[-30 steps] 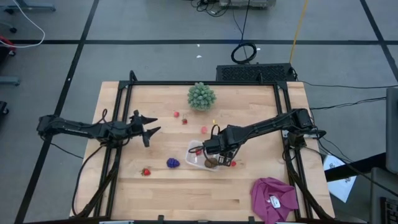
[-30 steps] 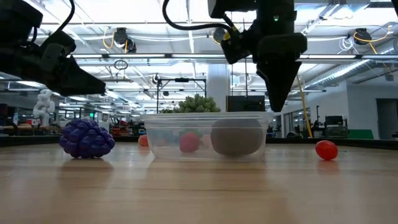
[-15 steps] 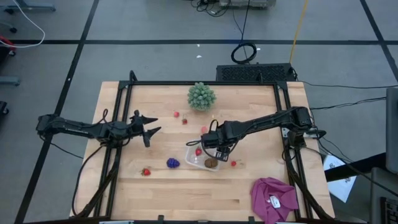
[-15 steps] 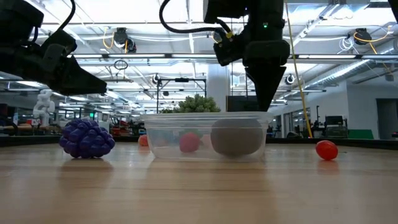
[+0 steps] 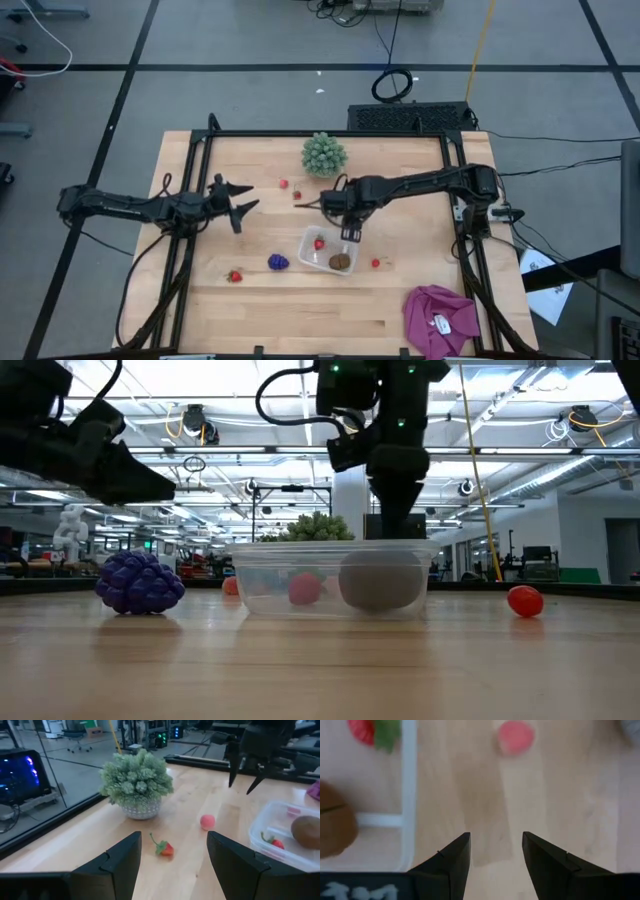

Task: Pick and placing Produce into tupperware
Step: Put the bottom pink peach into the bin, then put the pink peach into the bin

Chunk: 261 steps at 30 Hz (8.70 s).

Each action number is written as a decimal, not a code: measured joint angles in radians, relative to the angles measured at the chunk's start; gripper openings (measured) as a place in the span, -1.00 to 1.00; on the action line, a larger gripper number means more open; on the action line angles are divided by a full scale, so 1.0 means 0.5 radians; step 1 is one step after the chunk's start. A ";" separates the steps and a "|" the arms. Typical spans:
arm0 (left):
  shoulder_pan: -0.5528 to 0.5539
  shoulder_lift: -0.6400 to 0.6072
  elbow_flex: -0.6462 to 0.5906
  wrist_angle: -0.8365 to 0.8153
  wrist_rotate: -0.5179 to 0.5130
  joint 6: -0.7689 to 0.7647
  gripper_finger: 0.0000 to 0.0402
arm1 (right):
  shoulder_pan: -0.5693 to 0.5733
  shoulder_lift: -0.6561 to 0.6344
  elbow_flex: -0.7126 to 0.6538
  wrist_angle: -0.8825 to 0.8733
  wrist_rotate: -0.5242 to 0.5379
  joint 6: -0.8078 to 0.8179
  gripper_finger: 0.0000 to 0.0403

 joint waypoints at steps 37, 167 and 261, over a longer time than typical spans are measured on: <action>0.208 0.238 0.026 0.000 0.006 -0.057 0.14 | -0.236 0.154 0.000 0.671 -0.308 -0.427 0.24; 0.207 0.238 0.027 -0.017 0.144 -0.158 0.14 | 0.309 0.060 -0.121 0.849 -0.309 0.023 -0.38; 0.207 0.237 0.027 -0.016 0.143 -0.148 0.14 | 0.322 0.164 0.058 0.849 -0.306 -0.106 0.05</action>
